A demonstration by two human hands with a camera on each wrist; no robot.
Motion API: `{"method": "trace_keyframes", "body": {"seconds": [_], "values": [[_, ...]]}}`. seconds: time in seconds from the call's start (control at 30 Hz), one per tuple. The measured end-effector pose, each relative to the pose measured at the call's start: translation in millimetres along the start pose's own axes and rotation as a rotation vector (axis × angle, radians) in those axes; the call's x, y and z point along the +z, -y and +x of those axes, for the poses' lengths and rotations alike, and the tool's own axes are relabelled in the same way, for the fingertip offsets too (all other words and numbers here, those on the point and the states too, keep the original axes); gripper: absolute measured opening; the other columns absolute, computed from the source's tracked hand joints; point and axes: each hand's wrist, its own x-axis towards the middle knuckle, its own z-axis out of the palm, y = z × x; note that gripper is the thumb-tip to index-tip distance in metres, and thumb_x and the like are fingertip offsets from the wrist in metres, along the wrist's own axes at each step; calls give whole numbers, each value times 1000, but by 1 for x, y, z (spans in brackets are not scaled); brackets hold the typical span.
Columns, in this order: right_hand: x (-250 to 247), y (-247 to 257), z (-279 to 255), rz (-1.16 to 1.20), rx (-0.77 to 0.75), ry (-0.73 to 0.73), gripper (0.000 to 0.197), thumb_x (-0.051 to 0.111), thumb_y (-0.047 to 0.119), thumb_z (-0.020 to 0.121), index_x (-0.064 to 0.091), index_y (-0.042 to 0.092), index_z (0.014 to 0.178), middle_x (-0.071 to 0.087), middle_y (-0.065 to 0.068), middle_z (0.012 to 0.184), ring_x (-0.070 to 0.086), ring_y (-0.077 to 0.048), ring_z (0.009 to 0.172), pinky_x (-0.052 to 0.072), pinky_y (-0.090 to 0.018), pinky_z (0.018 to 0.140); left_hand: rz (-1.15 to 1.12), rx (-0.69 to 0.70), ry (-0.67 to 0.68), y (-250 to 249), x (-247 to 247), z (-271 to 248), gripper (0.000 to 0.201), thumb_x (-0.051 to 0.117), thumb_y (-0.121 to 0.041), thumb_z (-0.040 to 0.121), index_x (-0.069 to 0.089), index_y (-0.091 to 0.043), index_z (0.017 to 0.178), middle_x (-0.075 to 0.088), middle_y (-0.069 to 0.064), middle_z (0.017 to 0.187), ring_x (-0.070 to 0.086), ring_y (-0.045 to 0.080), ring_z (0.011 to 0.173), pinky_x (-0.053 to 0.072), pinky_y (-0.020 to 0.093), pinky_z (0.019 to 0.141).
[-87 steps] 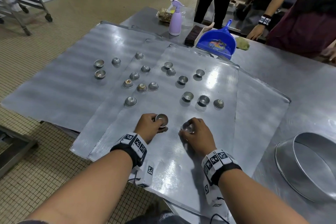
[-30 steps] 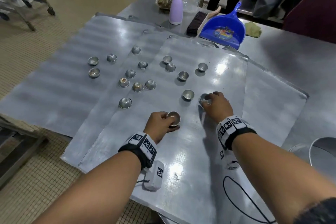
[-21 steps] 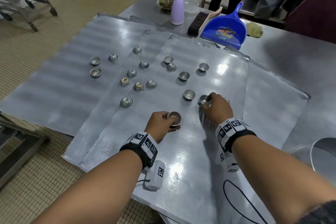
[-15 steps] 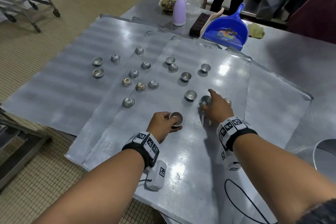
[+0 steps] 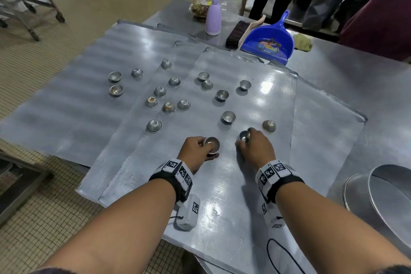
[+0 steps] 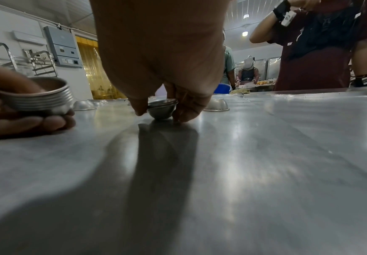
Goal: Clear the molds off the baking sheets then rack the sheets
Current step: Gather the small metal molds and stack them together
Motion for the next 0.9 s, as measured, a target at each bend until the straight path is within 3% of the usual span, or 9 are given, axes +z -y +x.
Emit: {"method": "trace_keyframes", "body": {"seconds": [0.13,0.27,0.47,0.63,0.77,0.9], "values": [[4,1,-23,1,-3,-9,31,58,34,94,55,12,116,62,-11,112,58,-31,101,43,-35,79,7,5,10,0,-1,0,9,62,5,92,65,14,91,67,20,89,74,29,75,62,40,78],[2,2,-44,59,53,3,42,62,33,93,53,10,127,62,-11,121,58,-32,112,45,-37,89,25,7,9,-2,0,-1,12,62,6,91,62,18,88,64,20,87,73,34,78,61,37,75],[3,-3,-64,86,91,-3,22,62,30,89,59,16,105,62,-9,107,59,-29,98,43,-32,77,53,9,13,-3,0,-2,18,63,8,88,58,25,88,59,20,88,69,36,77,61,36,73],[1,-5,-70,177,83,-16,31,66,32,88,59,14,113,66,-8,108,62,-29,102,47,-33,82,60,4,13,-6,1,-3,17,64,6,88,60,22,87,59,21,89,73,36,75,62,38,75],[-2,11,-73,313,33,-56,59,67,40,91,50,12,140,63,-8,131,59,-26,118,46,-35,99,67,6,-10,-10,5,-8,8,63,6,88,64,11,82,61,21,89,72,39,78,62,36,72],[-11,34,-76,373,-98,-99,49,67,36,93,53,12,134,65,-6,123,60,-24,112,44,-29,90,51,-23,-27,-10,7,-14,10,63,5,89,64,9,79,63,23,86,73,39,76,62,44,79]]}}
